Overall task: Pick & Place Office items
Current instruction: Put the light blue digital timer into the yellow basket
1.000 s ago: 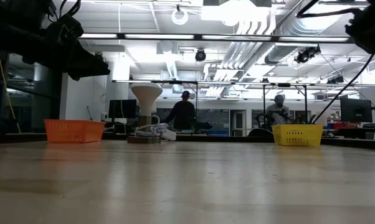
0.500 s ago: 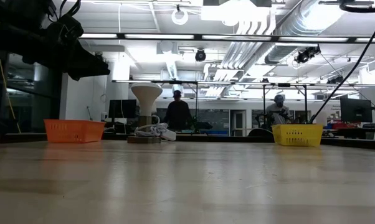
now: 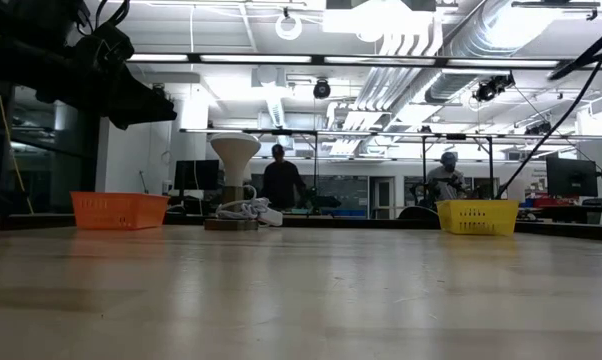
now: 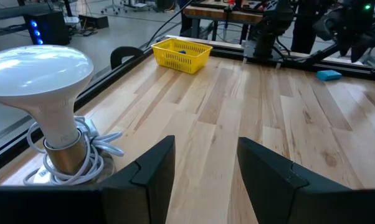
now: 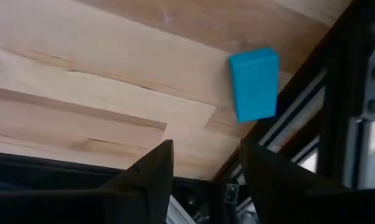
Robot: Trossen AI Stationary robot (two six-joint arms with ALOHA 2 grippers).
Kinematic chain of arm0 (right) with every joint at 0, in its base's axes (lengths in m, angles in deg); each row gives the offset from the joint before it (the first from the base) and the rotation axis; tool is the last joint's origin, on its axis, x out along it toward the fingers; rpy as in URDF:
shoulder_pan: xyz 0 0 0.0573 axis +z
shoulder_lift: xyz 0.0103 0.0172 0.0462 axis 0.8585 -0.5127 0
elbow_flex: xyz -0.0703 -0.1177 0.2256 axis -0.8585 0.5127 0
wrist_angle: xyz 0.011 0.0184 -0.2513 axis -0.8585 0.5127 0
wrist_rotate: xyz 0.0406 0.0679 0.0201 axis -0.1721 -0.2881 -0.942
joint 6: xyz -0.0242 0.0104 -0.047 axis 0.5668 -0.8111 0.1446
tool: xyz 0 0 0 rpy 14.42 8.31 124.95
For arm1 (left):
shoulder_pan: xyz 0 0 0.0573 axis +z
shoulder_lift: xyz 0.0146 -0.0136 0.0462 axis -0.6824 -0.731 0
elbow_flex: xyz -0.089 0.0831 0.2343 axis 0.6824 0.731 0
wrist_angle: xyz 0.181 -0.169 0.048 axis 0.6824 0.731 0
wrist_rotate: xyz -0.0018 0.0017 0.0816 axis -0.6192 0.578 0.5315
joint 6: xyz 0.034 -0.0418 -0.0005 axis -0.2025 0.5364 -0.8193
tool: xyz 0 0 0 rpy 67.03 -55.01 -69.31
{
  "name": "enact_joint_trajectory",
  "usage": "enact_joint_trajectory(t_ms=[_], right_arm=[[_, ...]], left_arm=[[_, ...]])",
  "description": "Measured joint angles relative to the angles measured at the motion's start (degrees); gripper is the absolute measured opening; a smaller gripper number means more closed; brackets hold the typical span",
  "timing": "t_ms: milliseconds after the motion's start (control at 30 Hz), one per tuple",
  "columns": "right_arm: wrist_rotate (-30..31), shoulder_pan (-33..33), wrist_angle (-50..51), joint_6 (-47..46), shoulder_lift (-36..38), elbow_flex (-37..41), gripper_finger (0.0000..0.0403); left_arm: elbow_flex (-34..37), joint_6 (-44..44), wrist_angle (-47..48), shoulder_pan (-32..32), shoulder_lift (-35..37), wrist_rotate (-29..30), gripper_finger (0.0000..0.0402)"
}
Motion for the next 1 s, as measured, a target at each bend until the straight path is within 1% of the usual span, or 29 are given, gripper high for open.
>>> enact_joint_trajectory(t_ms=[100, 233, 400, 500, 633, 800, 900, 1000], right_arm=[[-1.7, -2.77, 1.78, 4.44, 0.0, 0.0, 0.0171], [-2.02, -4.89, 2.69, 9.66, -0.1, 0.29, 0.0171], [-5.39, -7.0, 1.73, 14.85, -0.17, 3.24, 0.0171], [-6.25, -8.41, 1.81, 17.61, -0.17, 4.36, 0.0171], [-6.62, -9.85, 1.41, 19.85, -0.17, 5.39, 0.0171], [-8.28, -10.22, -2.74, 21.09, -0.17, 8.77, 0.0173], [-9.4, -10.21, -5.38, 21.22, -0.17, 10.66, 0.0184], [-9.68, -10.21, -6.82, 21.22, -0.17, 11.89, 0.0206]], left_arm=[[0.01, 0.0, -0.01, 0.0, 0.0, -0.01, 0.0167], [0.01, 0.02, 0.0, 0.0, 0.0, -0.01, 0.0167], [0.01, 0.0, -0.02, 0.0, 0.01, -0.01, 0.0167], [0.01, 0.0, -0.02, 0.0, 0.02, 0.01, 0.0167], [0.01, 0.0, -0.01, 0.0, 0.02, -0.01, 0.0167], [0.0, 0.0, -0.02, 0.0, 0.01, 0.0, 0.0167], [-0.01, 0.0, -0.02, 0.0, 0.01, -0.01, 0.0167], [0.01, 0.0, -0.02, 0.0, 0.0, -0.01, 0.0167]])
